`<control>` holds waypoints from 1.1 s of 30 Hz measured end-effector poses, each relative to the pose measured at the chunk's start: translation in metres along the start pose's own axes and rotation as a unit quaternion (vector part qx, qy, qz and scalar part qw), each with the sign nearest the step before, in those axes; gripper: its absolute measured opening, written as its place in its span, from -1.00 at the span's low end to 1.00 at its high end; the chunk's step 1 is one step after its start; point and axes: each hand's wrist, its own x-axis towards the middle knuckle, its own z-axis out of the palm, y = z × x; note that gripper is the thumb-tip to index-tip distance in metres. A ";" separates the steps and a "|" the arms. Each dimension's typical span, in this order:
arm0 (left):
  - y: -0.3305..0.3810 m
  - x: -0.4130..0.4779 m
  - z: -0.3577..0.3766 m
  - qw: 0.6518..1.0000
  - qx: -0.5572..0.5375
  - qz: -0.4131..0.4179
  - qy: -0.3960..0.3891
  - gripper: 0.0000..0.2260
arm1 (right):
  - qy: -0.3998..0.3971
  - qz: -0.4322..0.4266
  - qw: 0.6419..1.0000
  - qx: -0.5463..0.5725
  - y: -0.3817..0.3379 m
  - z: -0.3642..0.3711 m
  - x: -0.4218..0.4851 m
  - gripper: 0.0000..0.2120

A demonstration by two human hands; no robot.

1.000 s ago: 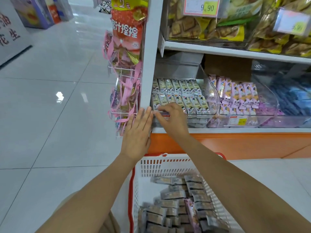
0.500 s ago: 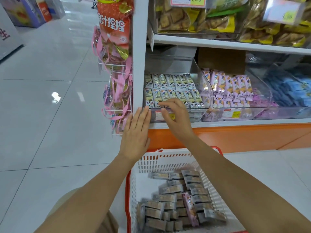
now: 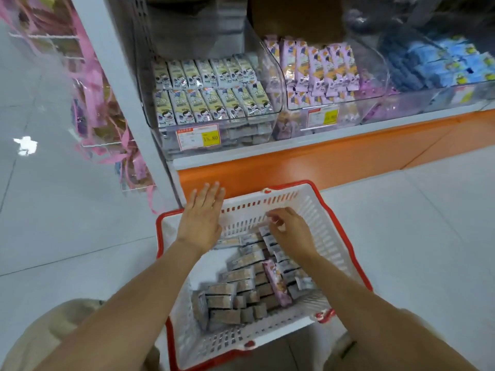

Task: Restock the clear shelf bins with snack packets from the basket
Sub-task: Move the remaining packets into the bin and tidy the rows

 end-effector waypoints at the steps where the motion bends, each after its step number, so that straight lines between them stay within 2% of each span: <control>1: 0.000 -0.001 0.006 1.000 -0.005 -0.008 -0.014 -0.25 | -0.016 0.022 1.000 -0.009 0.008 0.007 -0.008 -0.73; 5: 0.000 -0.002 0.021 0.998 -0.025 -0.030 -0.044 -0.22 | -0.116 0.097 0.983 -0.106 0.043 0.038 -0.034 -0.60; 10: -0.004 -0.007 0.038 0.997 -0.048 -0.041 -0.047 -0.22 | -0.265 0.170 0.914 -0.258 0.070 0.069 -0.060 -0.54; 13: -0.005 -0.007 0.044 0.996 -0.068 -0.044 -0.033 -0.22 | -0.297 0.176 0.887 -0.306 0.080 0.087 -0.066 -0.49; 17: -0.001 -0.007 0.047 0.995 -0.081 -0.053 -0.016 -0.23 | -0.295 0.161 0.886 -0.319 0.082 0.099 -0.062 -0.48; 20: -0.002 -0.008 0.048 0.994 -0.092 -0.053 -0.008 -0.23 | -0.276 0.158 0.899 -0.300 0.081 0.099 -0.059 -0.57; 23: -0.004 -0.007 0.047 0.995 -0.089 -0.047 -0.014 -0.23 | -0.254 0.153 0.913 -0.281 0.075 0.091 -0.054 -0.56; 29: 0.001 -0.005 0.032 0.996 -0.065 -0.045 -0.040 -0.25 | -0.171 0.109 0.964 -0.174 0.061 0.057 -0.035 -0.69; 31: 0.005 -0.001 0.023 0.998 -0.057 -0.023 -0.013 -0.24 | -0.122 0.085 0.981 -0.125 0.051 0.040 -0.028 -0.68; 33: 0.011 0.005 0.007 0.996 -0.062 0.012 0.055 -0.25 | -0.074 0.059 0.993 -0.077 0.040 0.021 -0.020 -0.68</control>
